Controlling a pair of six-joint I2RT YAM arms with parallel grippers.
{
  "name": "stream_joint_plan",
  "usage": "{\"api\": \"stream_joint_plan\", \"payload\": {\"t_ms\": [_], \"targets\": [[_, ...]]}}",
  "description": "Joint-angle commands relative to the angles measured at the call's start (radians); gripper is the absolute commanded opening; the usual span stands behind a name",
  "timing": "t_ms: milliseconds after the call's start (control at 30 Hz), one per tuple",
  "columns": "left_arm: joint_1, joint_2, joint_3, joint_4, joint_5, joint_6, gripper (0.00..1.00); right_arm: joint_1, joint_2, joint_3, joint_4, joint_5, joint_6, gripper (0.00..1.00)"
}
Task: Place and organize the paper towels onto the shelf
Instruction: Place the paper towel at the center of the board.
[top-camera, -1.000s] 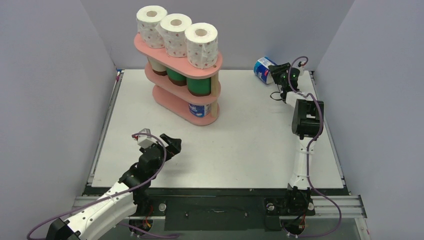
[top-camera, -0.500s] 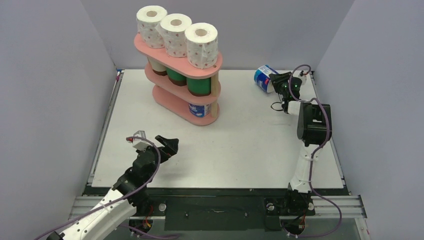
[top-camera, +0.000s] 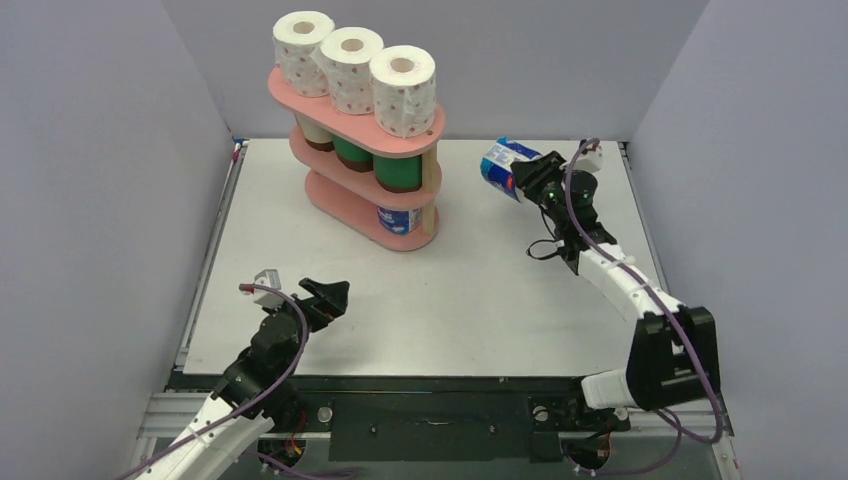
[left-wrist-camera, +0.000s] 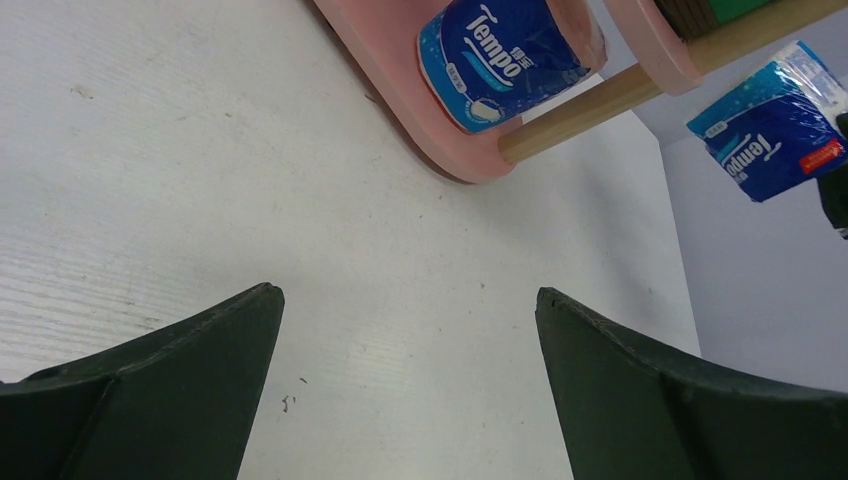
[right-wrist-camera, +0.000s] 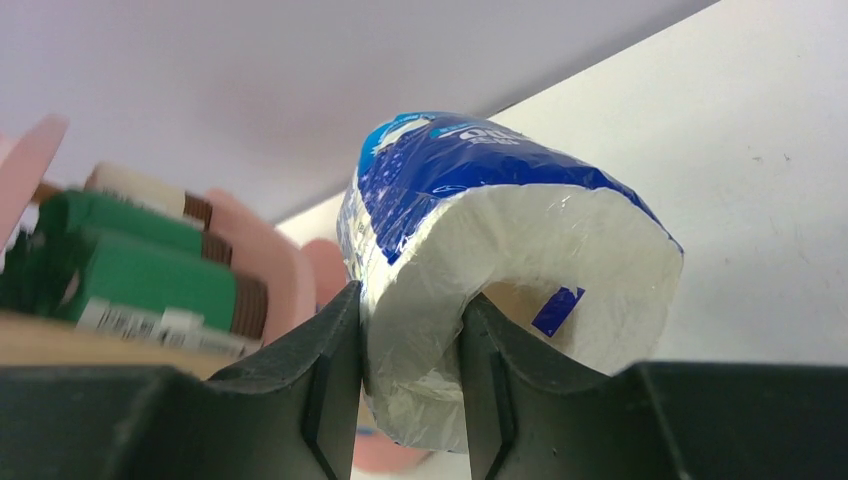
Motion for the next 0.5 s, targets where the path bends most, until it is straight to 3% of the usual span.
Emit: {"api": "stream_joint_plan", "payload": {"t_ms": [0, 233, 467], "targets": [[0.005, -0.027, 0.032, -0.027, -0.006, 0.040, 0.98, 0.122, -0.215, -0.046, -0.248, 0.123, -0.224, 0.18], [0.005, -0.038, 0.044, -0.019, 0.013, 0.039, 0.98, 0.325, -0.501, -0.048, -0.631, 0.279, -0.373, 0.18], [0.005, -0.022, 0.044, -0.020, 0.038, 0.032, 0.98, 0.618, -0.547, 0.046, -0.939, 0.475, -0.501, 0.18]]}}
